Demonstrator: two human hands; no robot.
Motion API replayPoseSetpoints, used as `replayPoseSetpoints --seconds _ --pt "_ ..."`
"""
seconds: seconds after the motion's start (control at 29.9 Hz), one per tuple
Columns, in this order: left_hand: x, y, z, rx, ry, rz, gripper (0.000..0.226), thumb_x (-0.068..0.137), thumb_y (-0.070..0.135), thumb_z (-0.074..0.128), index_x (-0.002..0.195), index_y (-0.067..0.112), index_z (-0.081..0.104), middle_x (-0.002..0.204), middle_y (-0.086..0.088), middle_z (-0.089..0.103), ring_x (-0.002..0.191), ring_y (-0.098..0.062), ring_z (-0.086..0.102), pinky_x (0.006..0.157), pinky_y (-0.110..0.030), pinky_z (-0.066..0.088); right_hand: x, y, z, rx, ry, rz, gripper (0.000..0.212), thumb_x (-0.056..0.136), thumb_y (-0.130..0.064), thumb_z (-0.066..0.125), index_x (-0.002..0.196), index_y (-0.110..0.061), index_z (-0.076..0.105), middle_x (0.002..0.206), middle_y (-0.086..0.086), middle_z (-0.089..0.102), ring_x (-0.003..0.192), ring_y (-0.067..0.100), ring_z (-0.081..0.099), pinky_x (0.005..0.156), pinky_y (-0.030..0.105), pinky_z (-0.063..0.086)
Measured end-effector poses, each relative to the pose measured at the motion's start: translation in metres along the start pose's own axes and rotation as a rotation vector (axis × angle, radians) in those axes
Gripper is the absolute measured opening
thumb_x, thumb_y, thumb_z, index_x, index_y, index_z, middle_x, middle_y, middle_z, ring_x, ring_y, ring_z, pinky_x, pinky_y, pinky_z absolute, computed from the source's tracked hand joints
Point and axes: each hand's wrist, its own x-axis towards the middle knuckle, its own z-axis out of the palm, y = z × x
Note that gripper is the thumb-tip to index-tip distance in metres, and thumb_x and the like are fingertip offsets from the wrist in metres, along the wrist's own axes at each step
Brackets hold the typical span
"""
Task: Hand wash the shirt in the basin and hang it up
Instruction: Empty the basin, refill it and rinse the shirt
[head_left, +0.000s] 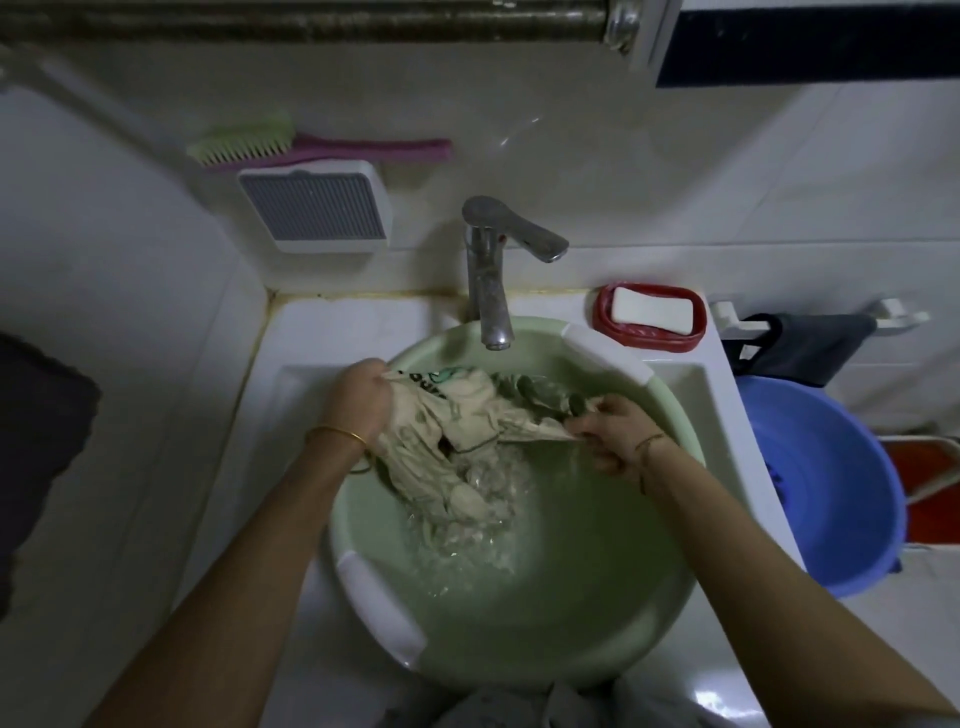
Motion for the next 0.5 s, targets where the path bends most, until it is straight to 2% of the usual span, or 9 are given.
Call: replayPoseSetpoints --seconds 0.03,0.1,0.2,0.23,0.3,0.37,0.4,0.43,0.5 --pt "-0.002 0.005 -0.001 0.013 0.002 -0.005 0.022 0.075 0.009 0.038 0.084 0.0 0.056 0.095 -0.036 0.058 0.092 -0.04 0.057 0.071 -0.034 0.039 0.0 0.0 0.002 -0.241 0.083 -0.09 0.026 0.084 -0.005 0.066 0.105 -0.003 0.051 0.075 0.009 0.057 0.058 0.018 0.054 0.045 0.02 0.043" --pt "-0.01 0.009 0.008 0.087 -0.015 0.025 0.019 0.083 -0.001 0.042 0.097 0.001 0.054 0.097 -0.025 0.058 0.091 -0.032 0.054 0.069 -0.029 0.033 -0.003 -0.001 0.008 -0.635 0.262 -0.273 0.034 0.085 -0.009 0.063 0.116 -0.006 0.049 0.11 0.013 0.056 0.093 0.028 0.057 0.076 0.03 0.049" --pt "-0.016 0.004 0.028 0.327 0.017 0.157 0.033 0.076 -0.008 0.046 0.106 0.005 0.052 0.103 -0.019 0.055 0.093 -0.033 0.053 0.075 -0.031 0.038 -0.011 -0.002 0.021 -1.147 0.393 -0.474 0.037 0.089 -0.01 0.053 0.125 -0.015 0.046 0.128 0.012 0.044 0.111 0.032 0.048 0.087 0.04 0.049" --pt "-0.02 0.002 0.035 0.48 0.045 0.227 0.034 0.073 -0.008 0.046 0.103 0.006 0.055 0.102 -0.021 0.055 0.093 -0.036 0.053 0.075 -0.037 0.04 -0.009 0.001 0.026 -1.241 0.343 -0.528 0.037 0.088 -0.01 0.052 0.125 -0.017 0.049 0.128 0.01 0.045 0.113 0.031 0.046 0.09 0.04 0.048" --pt "-0.028 -0.002 0.047 0.679 0.168 0.352 0.028 0.068 -0.003 0.043 0.088 0.006 0.059 0.092 -0.021 0.054 0.084 -0.038 0.054 0.066 -0.041 0.042 -0.001 0.011 0.04 -1.313 0.064 -0.608 0.04 0.087 -0.016 0.053 0.126 -0.022 0.051 0.129 0.008 0.047 0.119 0.031 0.045 0.095 0.041 0.046" --pt "-0.036 0.001 0.053 0.773 0.197 0.422 0.028 0.072 0.006 0.037 0.087 0.01 0.061 0.091 -0.016 0.054 0.085 -0.035 0.053 0.067 -0.039 0.044 0.007 0.027 0.055 -1.453 -0.249 -0.546 0.068 0.082 -0.037 0.065 0.141 -0.026 0.033 0.145 0.007 0.035 0.133 0.033 0.032 0.104 0.046 0.038" --pt "-0.039 0.002 0.057 0.795 0.113 0.41 0.031 0.077 0.007 0.038 0.098 0.011 0.06 0.101 -0.015 0.052 0.094 -0.034 0.05 0.076 -0.04 0.043 0.01 0.034 0.06 -1.544 -0.321 -0.479 0.086 0.077 -0.045 0.069 0.146 -0.028 0.02 0.151 0.006 0.025 0.137 0.034 0.024 0.107 0.05 0.035" --pt "-0.04 -0.001 0.062 0.811 -0.01 0.368 0.032 0.083 0.01 0.041 0.111 0.012 0.055 0.113 -0.013 0.049 0.105 -0.032 0.045 0.087 -0.038 0.04 0.012 0.04 0.063 -1.615 -0.319 -0.427 0.094 0.076 -0.048 0.07 0.147 -0.028 0.013 0.153 0.005 0.02 0.138 0.034 0.022 0.107 0.051 0.034" --pt "-0.041 -0.01 0.072 0.788 -0.25 0.297 0.047 0.088 0.027 0.052 0.132 0.016 0.042 0.13 -0.01 0.042 0.12 -0.029 0.038 0.101 -0.035 0.033 0.012 0.046 0.064 -1.672 -0.235 -0.4 0.079 0.081 -0.04 0.068 0.143 -0.025 0.021 0.149 0.009 0.027 0.133 0.036 0.032 0.102 0.048 0.041"
